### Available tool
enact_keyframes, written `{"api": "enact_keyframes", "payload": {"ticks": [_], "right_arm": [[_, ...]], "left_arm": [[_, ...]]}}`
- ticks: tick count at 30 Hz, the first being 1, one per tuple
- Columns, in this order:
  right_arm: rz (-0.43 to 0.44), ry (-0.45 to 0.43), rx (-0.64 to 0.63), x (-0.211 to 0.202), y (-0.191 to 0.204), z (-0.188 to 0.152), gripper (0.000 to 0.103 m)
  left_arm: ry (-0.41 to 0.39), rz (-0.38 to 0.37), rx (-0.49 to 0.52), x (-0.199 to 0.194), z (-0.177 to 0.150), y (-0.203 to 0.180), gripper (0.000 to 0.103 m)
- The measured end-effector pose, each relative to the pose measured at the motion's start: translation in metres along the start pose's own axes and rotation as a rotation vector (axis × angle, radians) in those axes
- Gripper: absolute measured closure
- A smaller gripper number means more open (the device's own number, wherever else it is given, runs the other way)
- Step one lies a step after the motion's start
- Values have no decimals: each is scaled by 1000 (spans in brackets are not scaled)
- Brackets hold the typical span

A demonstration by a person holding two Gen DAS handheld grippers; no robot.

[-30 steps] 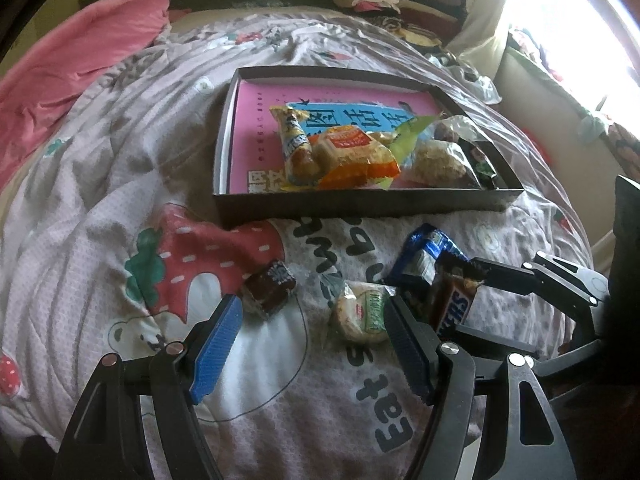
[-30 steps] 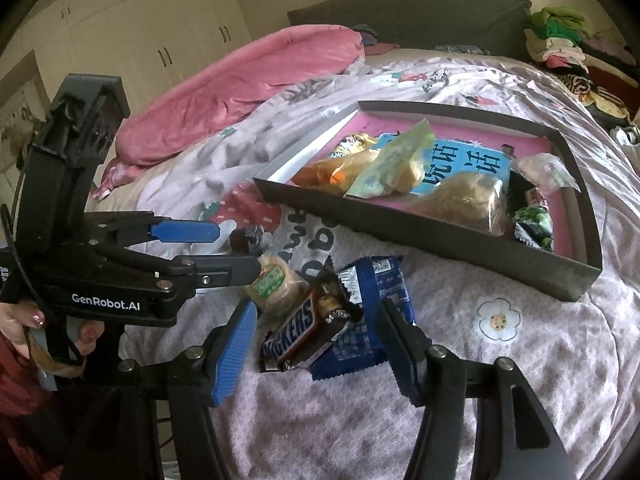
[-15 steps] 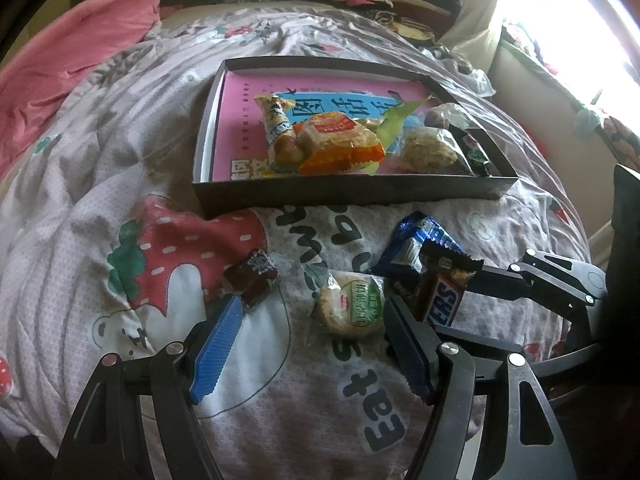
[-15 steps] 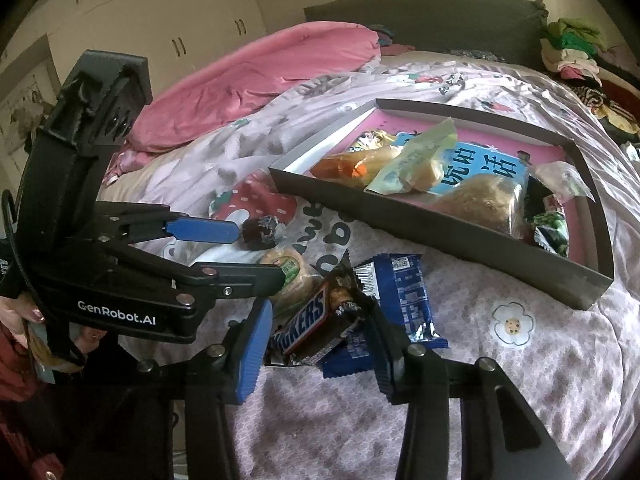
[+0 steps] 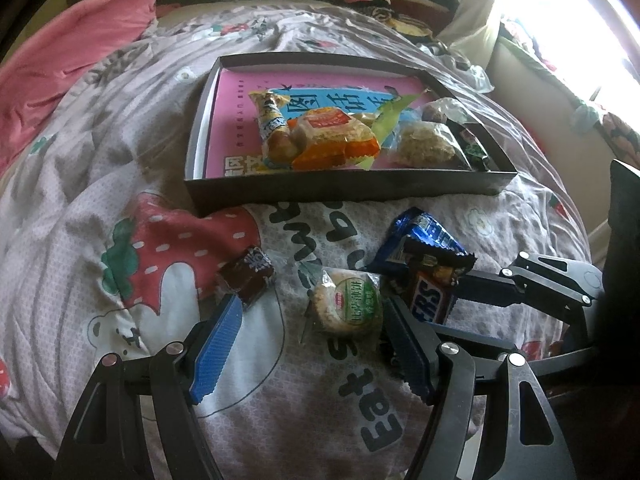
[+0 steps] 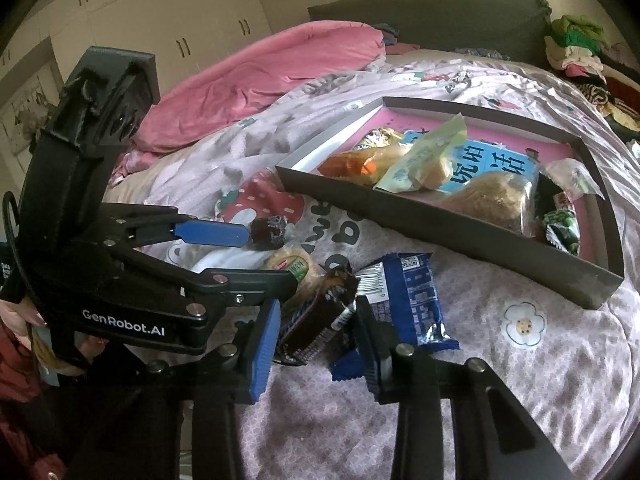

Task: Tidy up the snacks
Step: 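Grasp the round cake with left gripper while right grasps the Snickers bar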

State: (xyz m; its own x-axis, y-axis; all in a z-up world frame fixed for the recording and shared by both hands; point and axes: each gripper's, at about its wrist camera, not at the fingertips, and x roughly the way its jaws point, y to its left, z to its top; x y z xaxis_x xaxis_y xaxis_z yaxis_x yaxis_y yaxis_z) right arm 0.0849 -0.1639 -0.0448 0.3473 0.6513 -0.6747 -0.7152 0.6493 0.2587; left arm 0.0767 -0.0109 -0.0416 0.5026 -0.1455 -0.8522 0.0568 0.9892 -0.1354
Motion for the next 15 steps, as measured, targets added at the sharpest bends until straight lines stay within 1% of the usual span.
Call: {"api": "enact_keyframes", "payload": {"ticks": [7,12,15], "right_arm": [[34,-7,64,1,-12,1,74],[38,-8,72,2,-14,2,77],[51,-9,106,4,-19,4,79]], "left_arm": [[7,3,8,1,0,-2,28],[7,16,19,2,0,-3,28],[10,19,20,3,-1,-3,28]]}}
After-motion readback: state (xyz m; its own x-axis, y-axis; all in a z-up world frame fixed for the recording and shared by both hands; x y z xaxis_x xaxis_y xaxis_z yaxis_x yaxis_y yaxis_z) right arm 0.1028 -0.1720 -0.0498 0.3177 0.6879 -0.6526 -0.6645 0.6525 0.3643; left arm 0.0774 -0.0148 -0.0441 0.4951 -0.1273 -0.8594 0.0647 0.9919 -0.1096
